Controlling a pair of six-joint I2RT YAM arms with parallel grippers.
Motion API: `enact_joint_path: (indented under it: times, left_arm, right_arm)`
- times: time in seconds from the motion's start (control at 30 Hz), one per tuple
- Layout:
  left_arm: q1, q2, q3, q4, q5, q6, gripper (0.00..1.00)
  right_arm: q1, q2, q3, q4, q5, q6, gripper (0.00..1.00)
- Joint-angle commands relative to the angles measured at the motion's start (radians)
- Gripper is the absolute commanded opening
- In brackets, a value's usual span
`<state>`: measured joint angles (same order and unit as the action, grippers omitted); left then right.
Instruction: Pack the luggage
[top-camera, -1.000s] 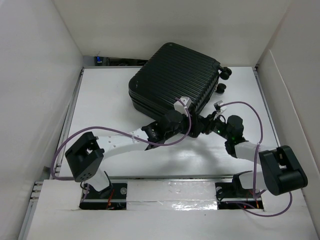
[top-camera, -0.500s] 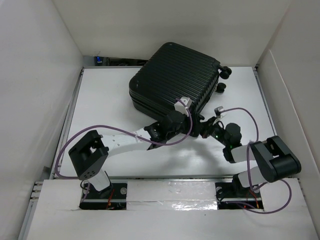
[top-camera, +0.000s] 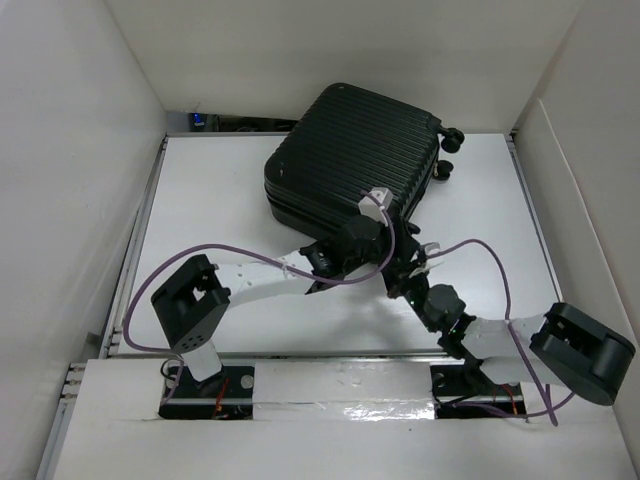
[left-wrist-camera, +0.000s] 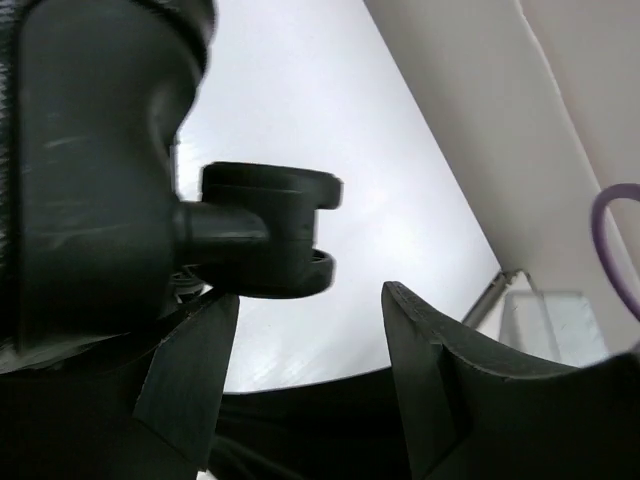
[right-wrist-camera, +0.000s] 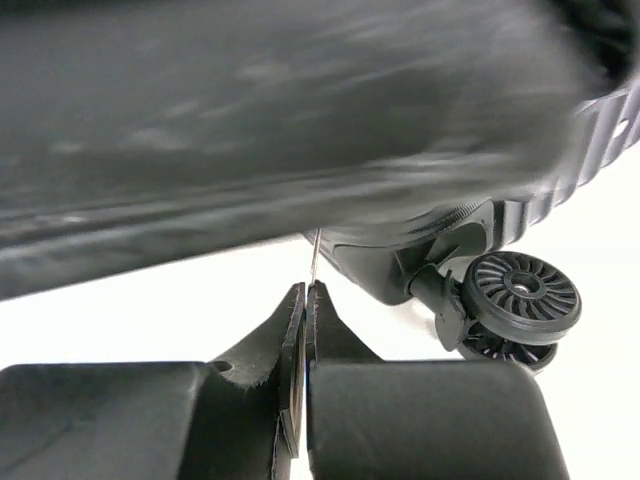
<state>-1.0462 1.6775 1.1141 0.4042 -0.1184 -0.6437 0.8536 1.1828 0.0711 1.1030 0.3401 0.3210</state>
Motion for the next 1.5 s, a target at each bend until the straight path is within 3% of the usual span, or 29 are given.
enact_joint_path:
  times: [0.0, 0.2, 0.33, 0.43, 0.53, 0.7, 0.73, 0.87, 1.0, 1.17, 1.2, 1.23, 1.27, 1.3, 1.37, 1.47]
  left_arm:
    - [0.054, -0.01, 0.121, 0.15, -0.021, 0.019, 0.57]
    - [0.054, -0.021, 0.249, -0.01, 0.155, 0.029, 0.69]
    - [0.054, -0.051, 0.257, -0.015, 0.246, 0.001, 0.76]
    - [0.064, -0.134, 0.248, -0.065, 0.188, 0.042, 0.77]
    - [0.158, -0.278, 0.161, -0.076, 0.018, 0.067, 0.79]
    - [0.466, -0.346, 0.131, -0.155, -0.081, 0.003, 0.8]
    - [0.589, -0.316, 0.159, -0.186, -0.075, -0.037, 0.77]
    - [0.859, -0.208, 0.233, -0.298, 0.06, -0.047, 0.74]
    - [1.011, -0.13, 0.244, -0.355, 0.114, 0.007, 0.73]
    - [1.023, -0.072, 0.123, -0.3, 0.212, 0.026, 0.73]
    - [1.023, -0.067, 0.095, -0.242, 0.232, 0.0, 0.72]
    - [1.023, -0.052, 0.058, -0.216, 0.252, -0.008, 0.72]
    - [1.023, -0.039, 0.055, -0.196, 0.287, -0.014, 0.72]
    - [1.023, -0.026, 0.059, -0.193, 0.299, -0.014, 0.72]
    - [1.009, 0.017, 0.102, -0.215, 0.293, 0.007, 0.72]
    - [0.973, 0.053, 0.151, -0.266, 0.277, 0.056, 0.72]
  right_arm:
    - [0.149, 0.029, 0.074, 0.067, 0.025, -0.042, 0.0]
    - [0.196, 0.239, 0.188, 0.15, -0.006, -0.045, 0.0]
    - [0.26, 0.409, 0.266, 0.286, 0.147, -0.013, 0.0]
    - [0.281, 0.5, 0.268, 0.394, 0.177, 0.006, 0.0]
    - [0.292, 0.459, 0.184, 0.4, 0.201, 0.039, 0.0]
    - [0.303, 0.309, 0.128, 0.215, 0.178, 0.07, 0.0]
    - [0.321, 0.263, 0.128, 0.148, 0.177, 0.069, 0.0]
    - [0.337, 0.154, 0.119, 0.023, 0.178, 0.075, 0.0]
    - [0.381, -0.013, 0.104, -0.168, 0.149, 0.093, 0.0]
    - [0.432, -0.23, 0.128, -0.581, 0.152, 0.17, 0.0]
    - [0.432, -0.271, 0.159, -0.636, 0.14, 0.177, 0.03]
    - [0.432, -0.285, 0.179, -0.737, 0.12, 0.179, 0.16]
    - [0.432, -0.299, 0.202, -0.799, 0.102, 0.175, 0.49]
    - [0.432, -0.333, 0.261, -0.862, 0.083, 0.17, 0.62]
    - [0.432, -0.38, 0.32, -1.045, 0.027, 0.153, 0.78]
    - [0.432, -0.524, 0.4, -1.212, 0.019, 0.145, 0.8]
